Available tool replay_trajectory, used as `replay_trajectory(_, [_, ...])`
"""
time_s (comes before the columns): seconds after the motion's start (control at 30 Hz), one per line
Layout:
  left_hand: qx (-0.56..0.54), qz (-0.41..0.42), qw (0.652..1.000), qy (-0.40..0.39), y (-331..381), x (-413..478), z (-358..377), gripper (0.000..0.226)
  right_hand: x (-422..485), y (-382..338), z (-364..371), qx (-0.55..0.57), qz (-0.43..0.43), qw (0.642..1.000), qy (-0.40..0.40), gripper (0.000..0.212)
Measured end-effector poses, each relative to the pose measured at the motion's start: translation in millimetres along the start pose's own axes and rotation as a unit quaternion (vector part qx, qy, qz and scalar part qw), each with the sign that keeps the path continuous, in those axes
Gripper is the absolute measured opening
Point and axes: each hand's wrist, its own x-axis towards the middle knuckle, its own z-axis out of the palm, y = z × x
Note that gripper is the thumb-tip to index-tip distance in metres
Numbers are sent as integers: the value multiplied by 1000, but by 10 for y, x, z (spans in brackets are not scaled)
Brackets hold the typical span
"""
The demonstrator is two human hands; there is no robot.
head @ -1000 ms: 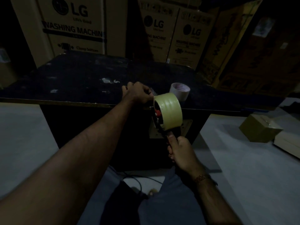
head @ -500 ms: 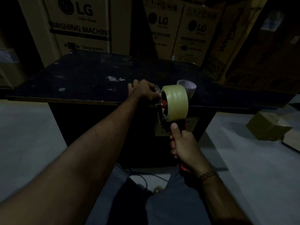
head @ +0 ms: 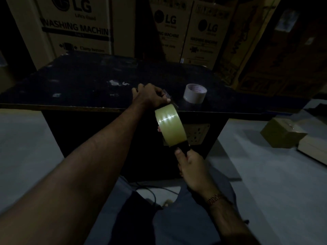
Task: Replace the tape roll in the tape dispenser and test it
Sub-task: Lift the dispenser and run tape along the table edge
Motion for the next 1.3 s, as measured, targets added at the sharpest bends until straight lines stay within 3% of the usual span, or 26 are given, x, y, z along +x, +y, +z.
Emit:
replay_trajectory(0.2, [10, -2, 1000, -6, -10, 4, -12, 38, 30, 10, 44, 191, 92, 977, 34, 49])
replay_trajectory(0.33, [10, -4, 1000, 0, 1, -11, -19, 38, 74, -8, 56, 164, 85, 982, 33, 53])
replay_trajectory(0.43, [14, -2, 1000, 1, -3, -12, -14, 39, 147, 75, -26, 18, 20, 1000, 13, 60])
replay_trajectory(0.53, [19, 4, 1000, -1, -10, 4, -5, 38, 193, 139, -79, -104, -27, 994, 0, 57])
replay_trajectory(0.6, [17, 3, 1000, -1, -20, 12, 12, 38, 183, 136, -25, -50, 15, 999, 10, 54])
replay_trajectory(0.7, [17, 5, 1000, 4, -49, 41, 37, 39, 41, 340, 86, 135, 171, 976, 28, 52])
replay_trajectory(0.8, [11, 2, 1000, 3, -72, 88, 67, 40, -132, 657, 67, 162, 220, 961, 37, 53])
replay_trajectory(1.13, [-10, -5, 1000, -13, -58, 68, 17, 42, -13, 254, -7, 151, 184, 971, -12, 54])
replay_trajectory(1.3, [-56, -14, 997, -58, -73, 87, -23, 47, -45, -113, -270, 152, 155, 976, -21, 52])
